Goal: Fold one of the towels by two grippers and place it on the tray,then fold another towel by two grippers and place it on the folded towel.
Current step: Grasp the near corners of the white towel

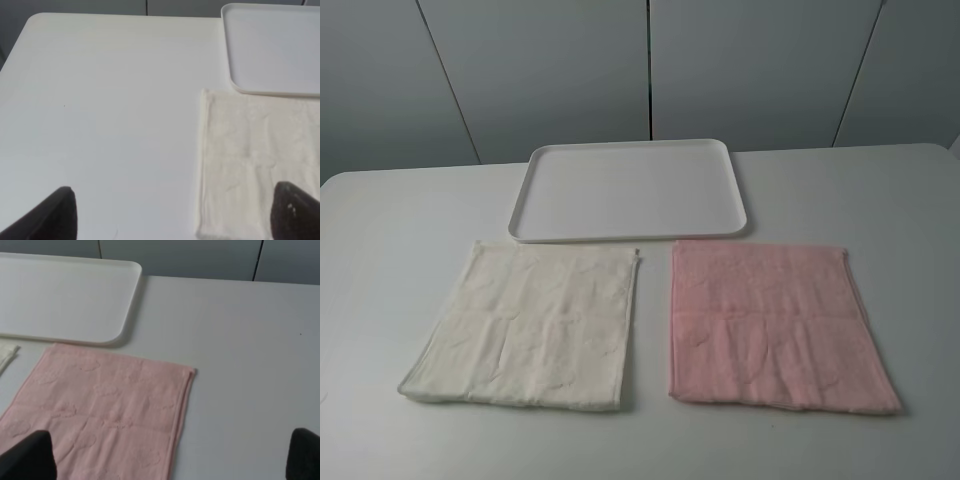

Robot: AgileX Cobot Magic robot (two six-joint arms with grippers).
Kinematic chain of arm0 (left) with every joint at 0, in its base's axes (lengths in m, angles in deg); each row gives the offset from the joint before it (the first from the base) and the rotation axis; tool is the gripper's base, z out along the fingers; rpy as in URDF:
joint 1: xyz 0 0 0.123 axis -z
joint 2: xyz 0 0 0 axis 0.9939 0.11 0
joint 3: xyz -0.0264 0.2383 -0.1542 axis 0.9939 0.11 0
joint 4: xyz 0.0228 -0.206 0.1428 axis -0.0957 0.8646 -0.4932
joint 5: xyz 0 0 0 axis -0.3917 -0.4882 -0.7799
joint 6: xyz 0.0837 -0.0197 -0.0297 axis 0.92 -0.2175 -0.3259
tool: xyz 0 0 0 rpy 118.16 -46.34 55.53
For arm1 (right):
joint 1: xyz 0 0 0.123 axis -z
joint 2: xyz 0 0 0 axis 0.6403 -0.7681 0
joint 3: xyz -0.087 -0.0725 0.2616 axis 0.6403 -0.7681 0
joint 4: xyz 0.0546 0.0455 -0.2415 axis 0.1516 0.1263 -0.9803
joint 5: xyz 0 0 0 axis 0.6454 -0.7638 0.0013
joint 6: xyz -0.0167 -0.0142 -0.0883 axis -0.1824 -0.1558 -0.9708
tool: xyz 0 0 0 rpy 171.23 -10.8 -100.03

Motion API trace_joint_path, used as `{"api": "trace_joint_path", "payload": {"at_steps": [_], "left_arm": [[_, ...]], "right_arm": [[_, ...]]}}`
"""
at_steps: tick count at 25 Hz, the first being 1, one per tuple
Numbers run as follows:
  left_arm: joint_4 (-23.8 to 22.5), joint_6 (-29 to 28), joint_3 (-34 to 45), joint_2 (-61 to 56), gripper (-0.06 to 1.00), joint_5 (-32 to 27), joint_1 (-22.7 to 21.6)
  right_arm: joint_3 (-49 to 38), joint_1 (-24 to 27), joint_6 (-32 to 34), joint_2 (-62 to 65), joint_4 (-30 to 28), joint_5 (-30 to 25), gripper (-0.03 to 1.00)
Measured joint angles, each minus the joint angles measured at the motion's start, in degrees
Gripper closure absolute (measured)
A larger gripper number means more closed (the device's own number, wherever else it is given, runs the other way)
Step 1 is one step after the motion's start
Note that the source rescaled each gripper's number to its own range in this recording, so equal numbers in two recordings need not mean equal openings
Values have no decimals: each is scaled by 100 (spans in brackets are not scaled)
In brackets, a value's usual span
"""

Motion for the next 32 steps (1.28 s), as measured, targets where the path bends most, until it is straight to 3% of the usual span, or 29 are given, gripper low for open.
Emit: {"api": "trace_joint_path", "payload": {"at_steps": [32], "left_arm": [[0,0,0,0,-5,0,0]], "right_arm": [[0,0,0,0,0,0,-3]]}}
